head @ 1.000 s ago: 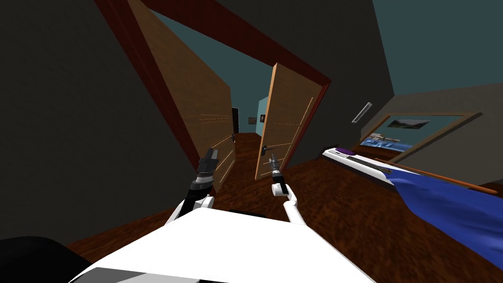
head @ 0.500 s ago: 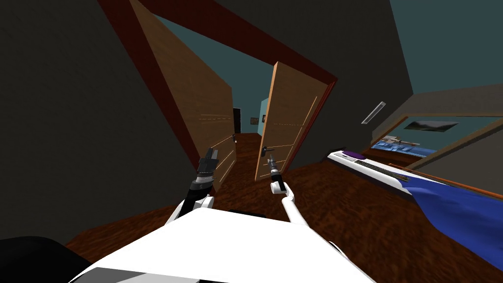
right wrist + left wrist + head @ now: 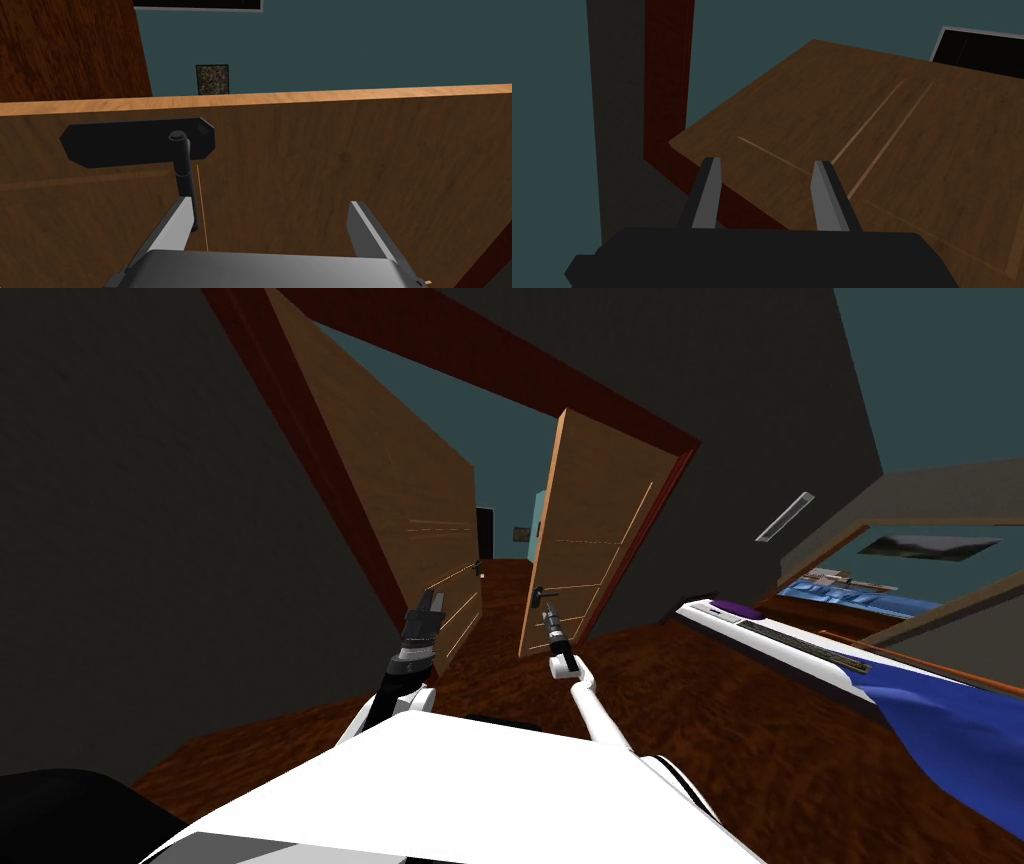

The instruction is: Push the door open

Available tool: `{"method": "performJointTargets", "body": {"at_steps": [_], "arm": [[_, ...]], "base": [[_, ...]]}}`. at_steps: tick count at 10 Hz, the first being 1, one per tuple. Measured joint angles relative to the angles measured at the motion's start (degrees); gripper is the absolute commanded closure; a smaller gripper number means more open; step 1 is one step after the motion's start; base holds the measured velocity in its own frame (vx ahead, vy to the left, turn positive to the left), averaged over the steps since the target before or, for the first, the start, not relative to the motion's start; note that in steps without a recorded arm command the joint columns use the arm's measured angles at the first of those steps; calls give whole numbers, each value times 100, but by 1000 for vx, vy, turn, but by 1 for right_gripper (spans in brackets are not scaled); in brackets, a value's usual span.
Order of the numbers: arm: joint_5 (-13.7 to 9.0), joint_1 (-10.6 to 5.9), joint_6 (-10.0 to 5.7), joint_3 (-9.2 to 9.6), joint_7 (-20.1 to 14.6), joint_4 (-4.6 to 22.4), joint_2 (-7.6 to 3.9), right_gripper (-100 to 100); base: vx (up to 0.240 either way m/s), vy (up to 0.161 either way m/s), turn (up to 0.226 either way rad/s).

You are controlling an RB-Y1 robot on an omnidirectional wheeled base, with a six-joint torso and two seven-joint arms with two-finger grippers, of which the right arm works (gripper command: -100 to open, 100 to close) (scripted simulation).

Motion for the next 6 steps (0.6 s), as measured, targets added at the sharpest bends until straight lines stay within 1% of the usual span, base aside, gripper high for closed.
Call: {"method": "performJointTargets", "body": {"at_steps": [1,2,3,5,6], "arm": [[-4,-69,-9,7,-11,138,7,-100],[-14,-142,-16,25,-39,289,-16,-100],[-23,-244,-18,44,-67,476,-20,-100],[-48,-463,-8,91,-151,837,-68,-100],[-57,-590,-35,107,-173,1068,-60,-100]], "base": [[44,-65,55],[49,-89,103],[40,-125,103],[33,-130,105],[32,-134,106]]}}
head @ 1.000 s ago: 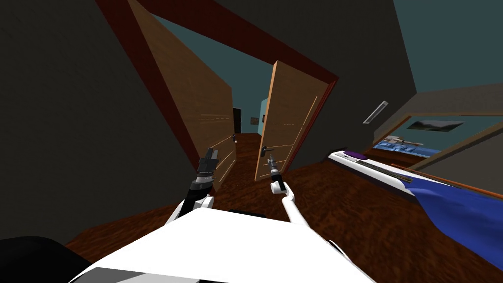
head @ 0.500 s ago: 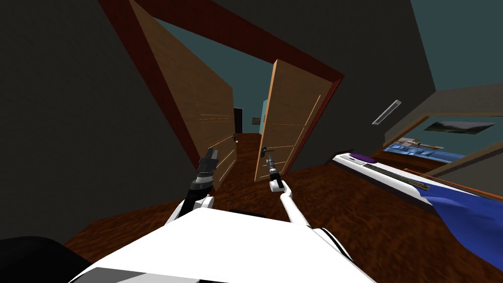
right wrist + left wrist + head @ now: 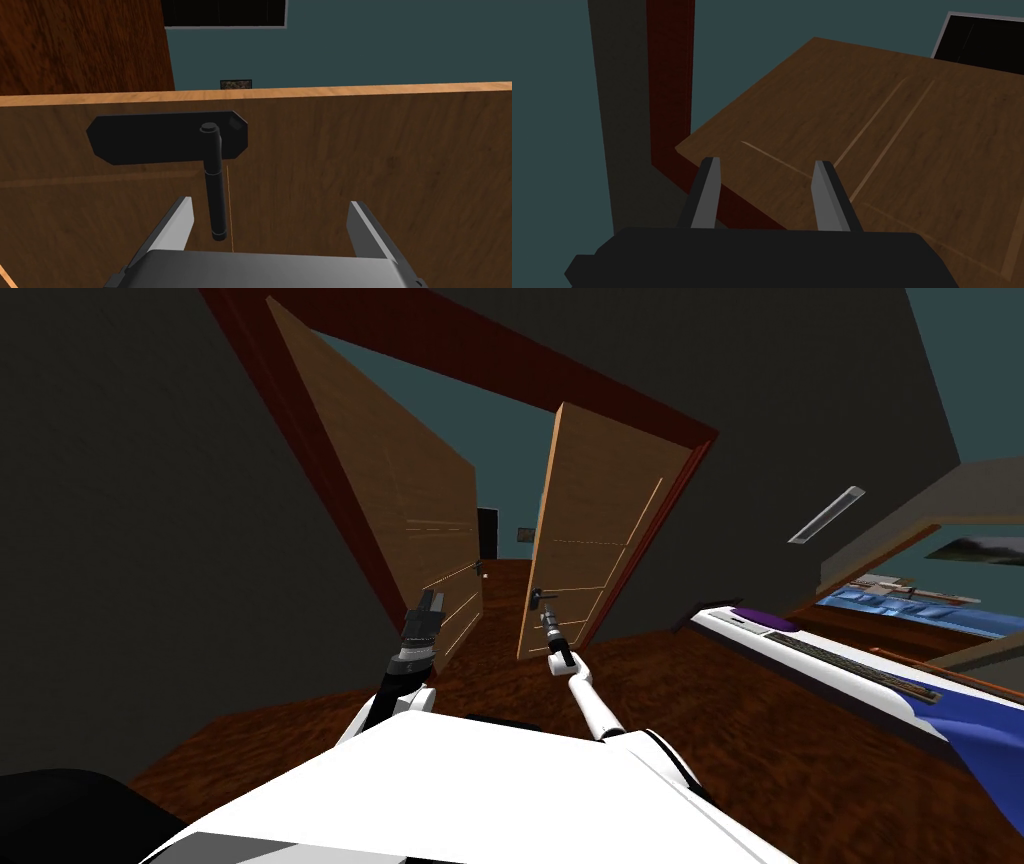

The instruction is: Push the door open

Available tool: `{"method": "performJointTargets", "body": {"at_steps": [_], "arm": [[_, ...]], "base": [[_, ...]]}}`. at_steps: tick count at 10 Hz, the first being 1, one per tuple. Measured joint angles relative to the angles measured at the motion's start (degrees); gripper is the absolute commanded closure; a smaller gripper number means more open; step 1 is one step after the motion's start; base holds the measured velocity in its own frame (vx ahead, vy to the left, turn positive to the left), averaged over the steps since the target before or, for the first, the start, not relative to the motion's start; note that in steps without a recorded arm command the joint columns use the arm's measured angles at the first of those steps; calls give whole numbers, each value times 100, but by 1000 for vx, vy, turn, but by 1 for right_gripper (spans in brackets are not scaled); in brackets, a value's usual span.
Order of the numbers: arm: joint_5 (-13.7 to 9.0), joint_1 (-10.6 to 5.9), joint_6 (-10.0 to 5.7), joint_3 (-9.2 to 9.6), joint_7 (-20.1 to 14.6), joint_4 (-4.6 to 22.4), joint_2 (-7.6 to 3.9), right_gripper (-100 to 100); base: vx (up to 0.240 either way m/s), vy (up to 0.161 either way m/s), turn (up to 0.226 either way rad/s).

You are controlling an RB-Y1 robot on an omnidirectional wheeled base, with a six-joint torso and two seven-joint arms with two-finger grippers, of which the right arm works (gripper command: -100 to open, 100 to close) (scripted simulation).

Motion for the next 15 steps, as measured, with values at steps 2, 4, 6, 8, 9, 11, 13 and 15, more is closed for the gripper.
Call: {"method": "performJointTargets", "body": {"at_steps": [2,4,6,8,9,11,13,15], "arm": [[-21,-212,3,38,-58,381,-24,-100],[-39,-392,25,72,-105,690,-35,-100],[-58,-584,15,105,-167,1019,-60,-100],[-71,-700,53,137,-207,1213,-78,-100],[-79,-792,41,151,-236,1373,-90,-100],[-95,-931,79,180,-277,1586,-104,-100],[-105,-1045,68,202,-316,1799,-120,-100],[-108,-1037,66,194,-316,1803,-124,-100]], "base": [[18,-117,82],[24,-119,86],[3,-112,63],[1,-96,72],[2,-135,80],[14,-118,51],[5,-60,30],[139,13,23]]}}
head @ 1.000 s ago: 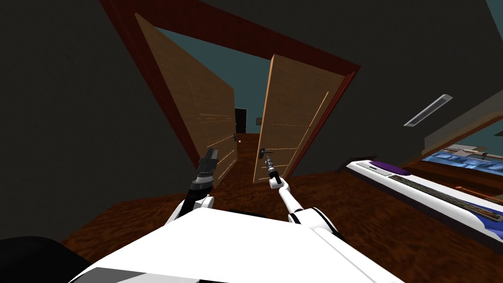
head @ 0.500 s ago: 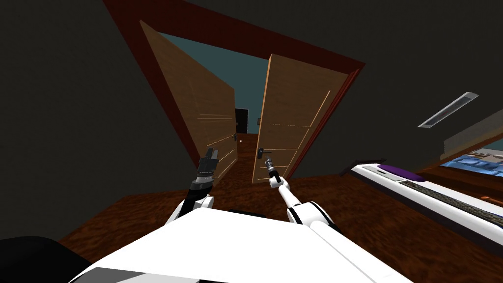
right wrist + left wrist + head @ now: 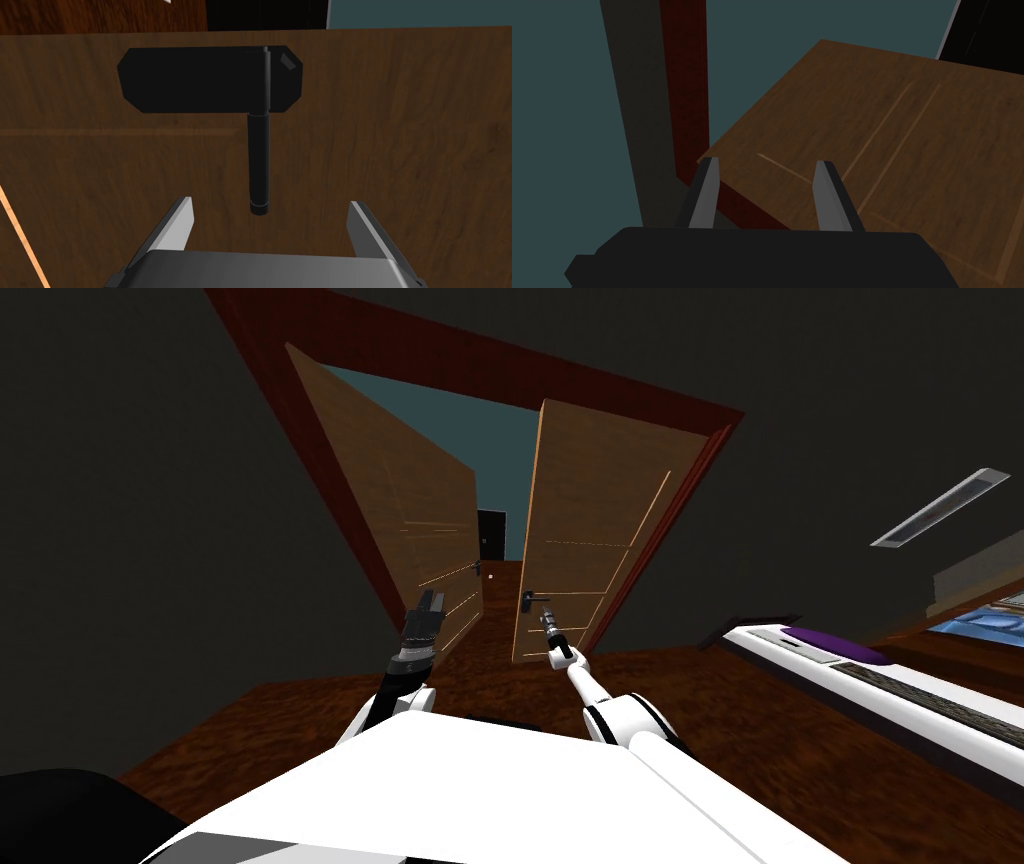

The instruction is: Push the door open

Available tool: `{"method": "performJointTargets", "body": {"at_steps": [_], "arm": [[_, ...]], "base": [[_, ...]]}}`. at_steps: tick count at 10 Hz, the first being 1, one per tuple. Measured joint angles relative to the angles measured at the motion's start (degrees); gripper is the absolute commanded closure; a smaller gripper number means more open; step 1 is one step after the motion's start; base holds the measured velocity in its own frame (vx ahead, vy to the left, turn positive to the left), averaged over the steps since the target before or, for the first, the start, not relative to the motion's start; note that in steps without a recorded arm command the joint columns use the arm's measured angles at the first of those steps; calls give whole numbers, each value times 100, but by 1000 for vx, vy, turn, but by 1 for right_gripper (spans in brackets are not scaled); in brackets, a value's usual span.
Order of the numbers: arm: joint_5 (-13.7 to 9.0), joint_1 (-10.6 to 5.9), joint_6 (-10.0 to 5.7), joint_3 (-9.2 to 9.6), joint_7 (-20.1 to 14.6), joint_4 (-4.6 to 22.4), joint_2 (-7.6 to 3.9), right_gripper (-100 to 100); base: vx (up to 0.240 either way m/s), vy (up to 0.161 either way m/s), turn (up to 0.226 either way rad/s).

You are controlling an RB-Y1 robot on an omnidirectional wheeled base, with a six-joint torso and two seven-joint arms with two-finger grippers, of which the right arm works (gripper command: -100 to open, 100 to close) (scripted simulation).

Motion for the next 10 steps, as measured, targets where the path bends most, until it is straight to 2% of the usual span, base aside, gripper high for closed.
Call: {"method": "performJointTargets", "body": {"at_steps": [7,8,9,10], "arm": [[-32,14,-33,-89,51,37,5,-100],[-36,11,-37,-100,58,48,6,-100],[-36,9,-39,-102,59,49,6,100],[-36,9,-38,-101,59,48,6,100]], "base": [[197,22,26],[81,9,4],[-11,-2,-2],[-24,-6,6]]}}
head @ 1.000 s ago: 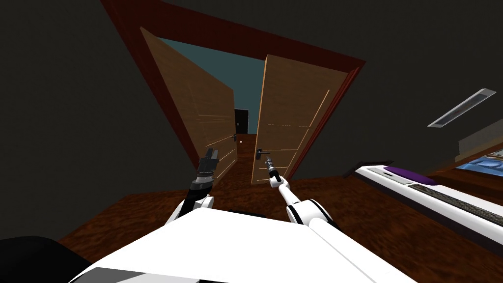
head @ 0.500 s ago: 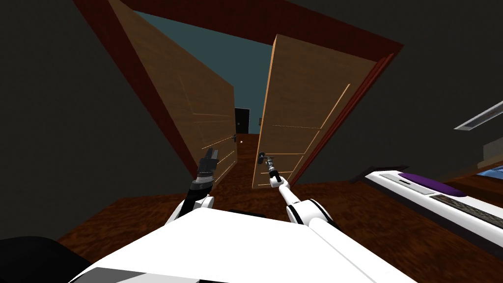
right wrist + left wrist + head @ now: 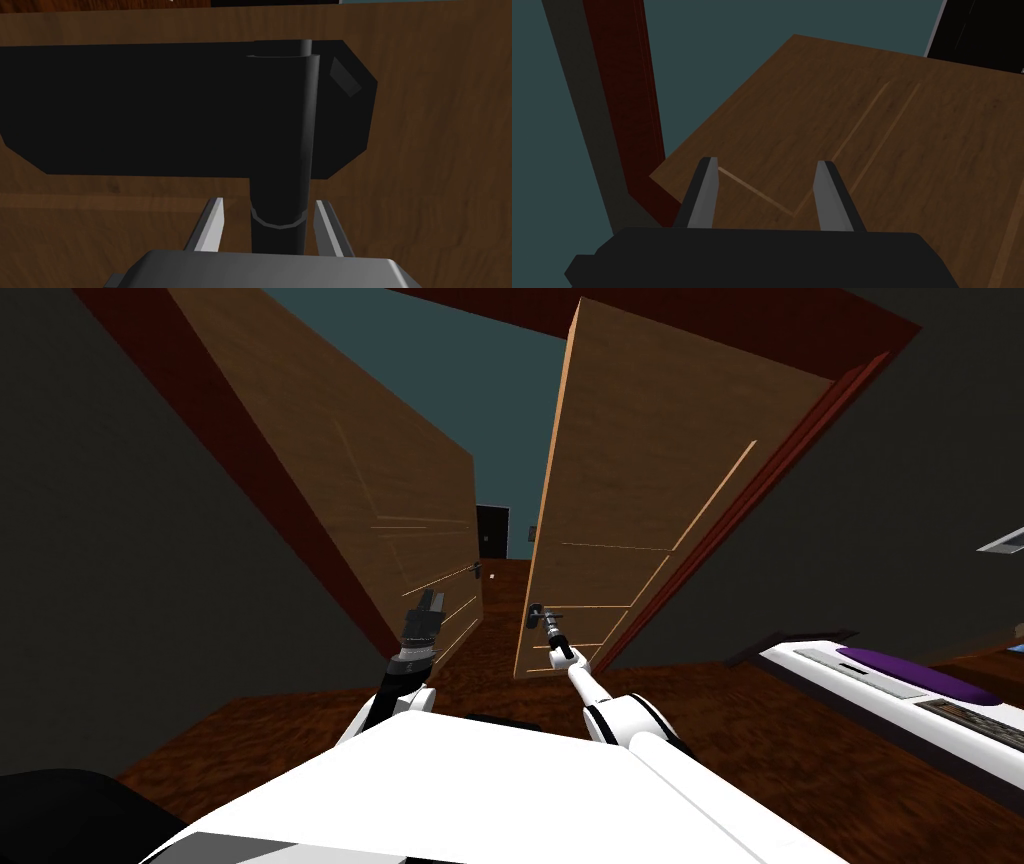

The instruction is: Push the door open

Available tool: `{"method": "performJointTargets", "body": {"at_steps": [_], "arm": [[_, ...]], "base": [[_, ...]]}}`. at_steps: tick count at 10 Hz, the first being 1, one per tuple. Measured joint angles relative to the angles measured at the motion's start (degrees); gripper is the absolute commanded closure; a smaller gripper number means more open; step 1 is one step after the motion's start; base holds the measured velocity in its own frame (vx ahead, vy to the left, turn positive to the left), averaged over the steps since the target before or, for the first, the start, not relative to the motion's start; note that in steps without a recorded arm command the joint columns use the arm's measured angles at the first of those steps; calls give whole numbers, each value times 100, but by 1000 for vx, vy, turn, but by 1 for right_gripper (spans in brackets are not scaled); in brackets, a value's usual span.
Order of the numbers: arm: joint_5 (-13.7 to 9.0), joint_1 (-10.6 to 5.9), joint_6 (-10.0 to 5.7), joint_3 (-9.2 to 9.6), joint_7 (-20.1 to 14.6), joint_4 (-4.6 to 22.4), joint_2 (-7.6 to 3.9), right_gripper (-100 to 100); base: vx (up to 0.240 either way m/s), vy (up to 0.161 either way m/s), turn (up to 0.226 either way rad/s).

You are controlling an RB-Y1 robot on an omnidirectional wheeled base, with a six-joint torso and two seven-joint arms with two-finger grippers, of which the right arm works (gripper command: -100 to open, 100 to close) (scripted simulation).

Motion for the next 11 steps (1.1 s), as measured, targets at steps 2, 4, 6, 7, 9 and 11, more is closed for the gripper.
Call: {"method": "performJointTargets", "body": {"at_steps": [2,4,6,7,9,11], "arm": [[-1,-26,0,-8,4,-12,-15,100],[-1,-27,1,-7,4,-13,-12,100],[-11,-56,-13,-39,31,82,9,100],[-20,21,26,-73,72,16,13,100],[-44,-17,17,-139,127,116,28,100],[-68,-79,-49,-206,165,194,25,100]], "base": [[-6,-2,6],[0,0,0],[106,59,-50],[132,79,-50],[164,61,-51],[88,34,-3]]}}
